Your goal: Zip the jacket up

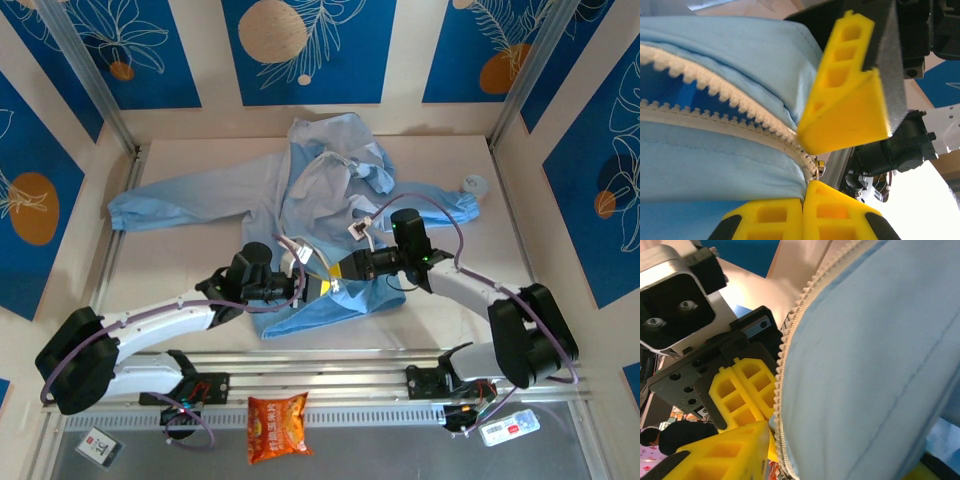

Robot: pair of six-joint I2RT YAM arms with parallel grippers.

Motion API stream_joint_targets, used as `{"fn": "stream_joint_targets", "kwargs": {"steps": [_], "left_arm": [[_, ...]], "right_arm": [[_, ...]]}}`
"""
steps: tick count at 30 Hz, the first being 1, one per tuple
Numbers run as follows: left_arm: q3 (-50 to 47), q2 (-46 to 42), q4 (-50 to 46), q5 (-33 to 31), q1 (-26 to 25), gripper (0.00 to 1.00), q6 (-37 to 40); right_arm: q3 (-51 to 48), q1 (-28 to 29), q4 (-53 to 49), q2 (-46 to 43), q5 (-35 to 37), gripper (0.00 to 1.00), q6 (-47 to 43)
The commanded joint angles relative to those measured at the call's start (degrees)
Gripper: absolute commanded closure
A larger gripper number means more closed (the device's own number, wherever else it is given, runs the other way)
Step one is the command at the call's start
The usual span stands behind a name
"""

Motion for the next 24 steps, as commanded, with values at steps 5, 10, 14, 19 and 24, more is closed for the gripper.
{"fn": "stream_joint_targets", "kwargs": {"steps": [5, 10, 14, 19, 24], "left_arm": [[2.0, -2.2, -3.0, 1.2, 0.4, 1.00, 1.3], [-0.1, -3.9, -0.7, -1.8, 0.5, 1.00, -1.6], [-1.5, -3.2, 1.8, -2.7, 0.5, 1.00, -3.7], [-1.7, -2.3, 1.5, -2.8, 0.7, 1.00, -4.6], [-3.3, -4.0, 1.7, -3.7, 2.0, 1.00, -6.8]], "right_arm": [[0.9, 1.7, 6.0, 1.3, 1.9, 1.00, 4.5], [-4.4, 3.1, 14.4, -4.0, 12.3, 1.00, 11.0], [-6.5, 4.7, 17.8, -6.1, 16.9, 1.00, 13.0], [-7.2, 5.0, 18.8, -6.0, 17.8, 1.00, 14.3], [-8.1, 5.0, 19.1, -6.9, 19.3, 1.00, 14.9]]}}
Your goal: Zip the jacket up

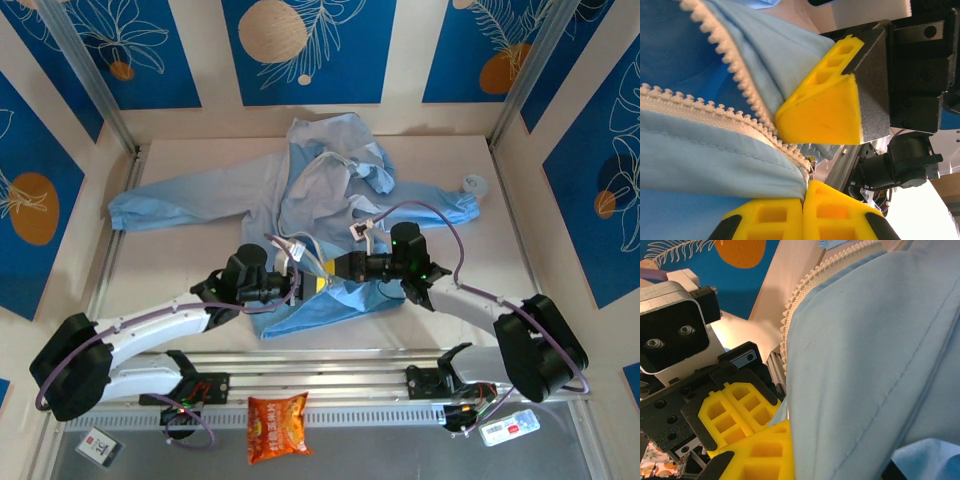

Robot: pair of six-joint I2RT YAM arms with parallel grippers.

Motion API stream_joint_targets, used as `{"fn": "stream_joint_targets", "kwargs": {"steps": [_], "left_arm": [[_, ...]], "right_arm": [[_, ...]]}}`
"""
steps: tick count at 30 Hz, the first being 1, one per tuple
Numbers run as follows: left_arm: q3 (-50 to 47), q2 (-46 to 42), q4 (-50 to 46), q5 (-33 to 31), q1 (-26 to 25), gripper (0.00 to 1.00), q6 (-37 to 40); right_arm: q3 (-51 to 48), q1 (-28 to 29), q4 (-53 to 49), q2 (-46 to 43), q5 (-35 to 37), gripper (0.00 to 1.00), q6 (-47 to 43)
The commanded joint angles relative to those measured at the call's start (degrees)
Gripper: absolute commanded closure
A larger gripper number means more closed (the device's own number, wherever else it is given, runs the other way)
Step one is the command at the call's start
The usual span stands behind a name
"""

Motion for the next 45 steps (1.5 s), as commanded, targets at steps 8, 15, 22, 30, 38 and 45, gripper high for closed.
{"fn": "stream_joint_targets", "kwargs": {"steps": [8, 15, 22, 30, 38, 45], "left_arm": [[-3.1, -2.8, 2.8, 0.3, 1.8, 1.00, -3.8], [-3.1, 0.2, 7.4, 4.7, 1.8, 1.00, -8.5], [-2.1, 0.4, 2.2, 4.6, 2.0, 1.00, -7.5], [-0.8, -1.0, -4.6, 1.4, 2.1, 1.00, -6.4], [-2.8, 1.7, 4.3, 5.9, 2.1, 1.00, -11.4], [-1.7, 2.3, 2.2, 8.1, 2.0, 1.00, -10.9]], "right_arm": [[-1.2, 0.7, 4.2, -2.1, 4.1, 1.00, 2.0], [-1.2, 3.2, 3.8, -2.8, 6.9, 1.00, -0.8], [-2.3, 3.8, 5.9, -4.0, 9.7, 1.00, -1.0], [-3.7, 3.7, 7.0, -4.8, 10.9, 1.00, -0.5], [-5.1, 3.9, 8.2, -5.8, 12.5, 1.00, -0.7], [-5.5, 3.9, 9.9, -5.6, 13.3, 1.00, -1.7]]}}
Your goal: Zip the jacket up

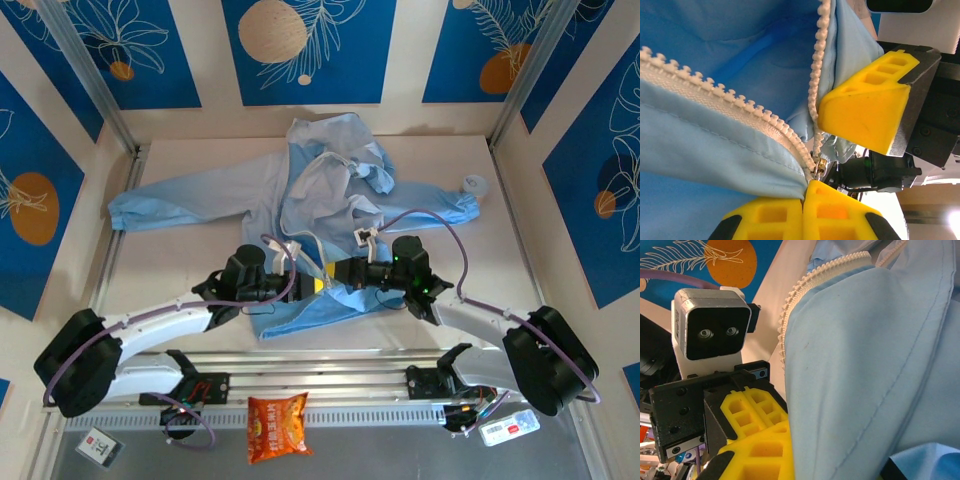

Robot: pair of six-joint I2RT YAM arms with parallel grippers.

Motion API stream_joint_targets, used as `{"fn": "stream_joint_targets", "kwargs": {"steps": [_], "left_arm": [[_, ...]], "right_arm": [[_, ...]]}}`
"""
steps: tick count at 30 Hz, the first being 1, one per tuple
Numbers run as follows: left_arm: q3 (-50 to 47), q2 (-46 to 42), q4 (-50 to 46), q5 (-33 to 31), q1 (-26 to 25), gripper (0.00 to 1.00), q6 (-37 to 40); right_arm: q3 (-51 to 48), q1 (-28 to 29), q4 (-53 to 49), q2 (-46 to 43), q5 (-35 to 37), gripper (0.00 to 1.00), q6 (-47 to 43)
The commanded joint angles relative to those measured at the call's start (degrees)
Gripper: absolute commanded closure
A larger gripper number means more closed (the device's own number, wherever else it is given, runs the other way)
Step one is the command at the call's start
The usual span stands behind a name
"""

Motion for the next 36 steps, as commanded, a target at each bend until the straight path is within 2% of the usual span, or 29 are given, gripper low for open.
{"fn": "stream_joint_targets", "kwargs": {"steps": [1, 6, 15, 20, 21, 24, 26, 32, 36], "left_arm": [[0.3, 0.0, -1.6, 3.1, 0.1, 1.00, 0.4], [1.4, 0.2, -5.8, 3.5, 0.2, 1.00, 2.9], [2.7, 1.7, -6.6, 7.3, -0.2, 1.00, 3.2], [2.9, 1.1, -9.9, 5.7, -0.2, 1.00, 5.0], [3.3, 0.8, -10.8, 5.3, -0.1, 0.95, 5.5], [4.9, -0.5, -14.0, 3.2, 0.1, 0.66, 7.3], [5.3, -1.6, -14.5, 1.8, 0.3, 0.55, 7.6], [3.4, -7.8, -14.7, -4.3, 1.8, 0.41, 5.9], [-1.0, -14.4, -11.3, -10.7, 1.9, 0.40, 1.3]], "right_arm": [[0.0, 0.0, 5.1, -0.8, 2.1, 1.00, -1.6], [1.0, 0.0, 6.3, 0.9, 1.2, 1.00, -1.0], [1.9, 0.2, 9.1, 4.3, 0.2, 1.00, -0.1], [2.7, 0.3, 10.1, 5.7, 0.0, 1.00, 0.8], [2.7, 0.3, 10.1, 6.0, 0.0, 1.00, 1.0], [2.2, 0.2, 10.2, 6.4, 0.4, 1.00, 1.9], [1.6, 0.2, 10.7, 6.5, 0.9, 1.00, 2.6], [0.6, -0.2, 11.4, 6.7, 2.1, 1.00, 4.1], [0.2, -0.3, 11.6, 6.6, 2.6, 1.00, 5.1]]}}
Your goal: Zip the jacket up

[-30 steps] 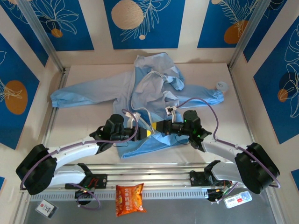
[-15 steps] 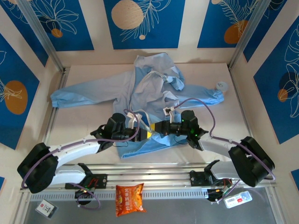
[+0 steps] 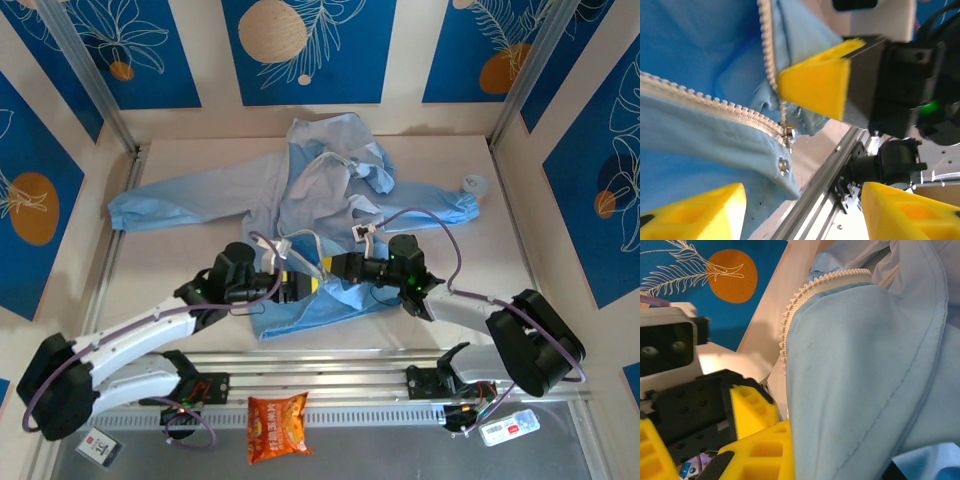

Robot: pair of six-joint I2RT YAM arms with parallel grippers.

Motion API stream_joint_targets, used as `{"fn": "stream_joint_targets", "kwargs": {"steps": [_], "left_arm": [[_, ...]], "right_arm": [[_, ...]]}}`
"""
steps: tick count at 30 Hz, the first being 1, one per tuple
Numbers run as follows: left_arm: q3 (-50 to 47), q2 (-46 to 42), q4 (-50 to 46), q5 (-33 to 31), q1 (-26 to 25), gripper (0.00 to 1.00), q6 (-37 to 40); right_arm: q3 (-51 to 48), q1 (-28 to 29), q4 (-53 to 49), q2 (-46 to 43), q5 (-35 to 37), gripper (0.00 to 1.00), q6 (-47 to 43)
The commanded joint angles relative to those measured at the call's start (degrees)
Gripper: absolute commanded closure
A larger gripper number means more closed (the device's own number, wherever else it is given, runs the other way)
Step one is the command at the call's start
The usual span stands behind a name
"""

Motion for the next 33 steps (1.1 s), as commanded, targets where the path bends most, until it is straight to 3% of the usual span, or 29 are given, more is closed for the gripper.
{"fn": "stream_joint_targets", "kwargs": {"steps": [1, 4, 11, 23, 31, 33], "left_arm": [[-4.1, -4.4, 3.7, -6.9, 0.6, 0.41, -4.7], [-7.3, -5.6, 9.2, -9.9, -0.7, 0.46, -9.1], [-10.2, -0.3, 21.6, -16.5, -6.4, 0.43, -13.5], [-10.9, 8.3, 32.6, -16.9, -9.1, 0.48, -16.0], [-10.8, 11.8, 35.9, -16.2, -9.4, 0.71, -16.7], [-11.1, 12.0, 35.9, -16.5, -9.3, 0.80, -16.5]], "right_arm": [[-0.2, -0.3, 2.7, 0.1, 1.6, 1.00, 1.1], [-0.3, -0.2, 2.7, 0.0, 2.0, 1.00, 1.7], [-0.7, -0.2, 3.7, 0.0, 3.2, 1.00, 3.4], [-1.2, -0.1, 4.1, -0.2, 4.6, 1.00, 4.8], [-1.2, -0.1, 4.3, -0.3, 5.1, 1.00, 5.0], [-1.2, 0.0, 4.2, -0.5, 5.1, 1.00, 5.0]]}}
